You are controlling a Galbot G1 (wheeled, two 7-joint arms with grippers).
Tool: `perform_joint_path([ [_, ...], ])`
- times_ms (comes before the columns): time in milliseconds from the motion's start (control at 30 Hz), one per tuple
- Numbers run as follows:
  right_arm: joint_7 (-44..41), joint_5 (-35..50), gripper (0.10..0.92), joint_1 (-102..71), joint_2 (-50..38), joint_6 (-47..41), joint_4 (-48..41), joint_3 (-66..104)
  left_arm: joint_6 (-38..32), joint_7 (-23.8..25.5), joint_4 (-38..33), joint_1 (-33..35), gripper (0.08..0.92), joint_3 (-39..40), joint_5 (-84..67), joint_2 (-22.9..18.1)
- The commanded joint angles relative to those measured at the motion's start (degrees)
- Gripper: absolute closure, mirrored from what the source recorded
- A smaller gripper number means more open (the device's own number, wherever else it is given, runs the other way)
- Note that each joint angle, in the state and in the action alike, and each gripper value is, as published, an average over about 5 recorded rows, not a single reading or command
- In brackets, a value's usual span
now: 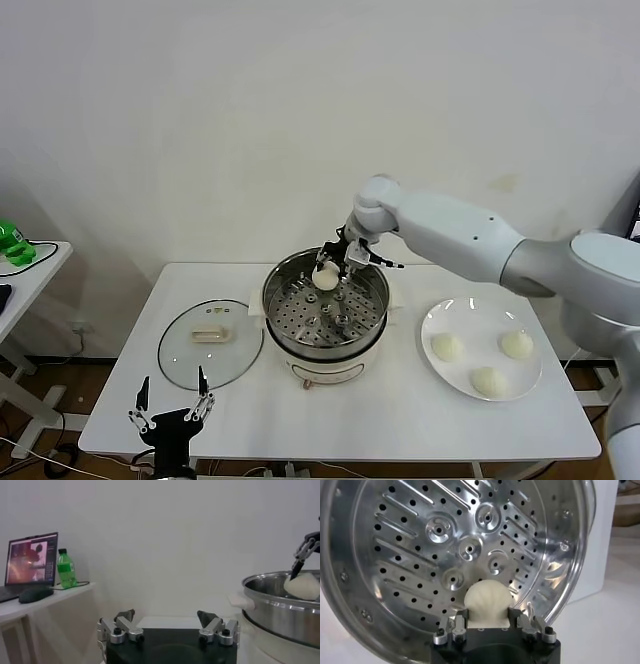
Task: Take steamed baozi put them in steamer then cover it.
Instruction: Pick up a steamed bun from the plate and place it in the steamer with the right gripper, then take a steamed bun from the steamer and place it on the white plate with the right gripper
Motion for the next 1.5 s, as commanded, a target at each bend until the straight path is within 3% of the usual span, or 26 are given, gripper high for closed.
perform_joint_path([
  [33, 0.9, -1.7, 0.516, -0.6, 0.9, 1.7, -2.5, 0.2, 0.0, 0.0, 0.1, 0.0, 0.177, 0.0, -0.1, 0.1],
  [567, 2.8, -3.1, 0.493, -1.8, 2.0, 3.3, -4.4, 1.5, -0.2, -0.1, 0.1, -0.2, 0.177, 0.3, 0.2, 0.1],
  [867, 2.9, -0.7, 0.251, -1.1, 0.3, 2.9, -1.9, 1.3, -0.2, -0.2, 0.0, 0.0, 0.177, 0.6, 0.3, 0.0],
  [967, 2.7, 0.8, 0.211, -0.2, -0.9, 2.3, -0.2, 1.3, -0.2, -0.2, -0.1, 0.1, 0.177, 0.8, 0.4, 0.0],
  [1267, -0.1, 10.8, 0.202, 7.1, -8.7, -4.1, 10.3, 0.4, 0.0, -0.1, -0.6, 0.7, 0.177, 1.2, -0.2, 0.9],
  [1500, -4.0, 18.5, 0.203, 14.6, -20.9, -15.6, 16.6, -4.5, 0.1, 0.3, -1.6, 1.2, 0.177, 0.4, -2.5, 3.4],
])
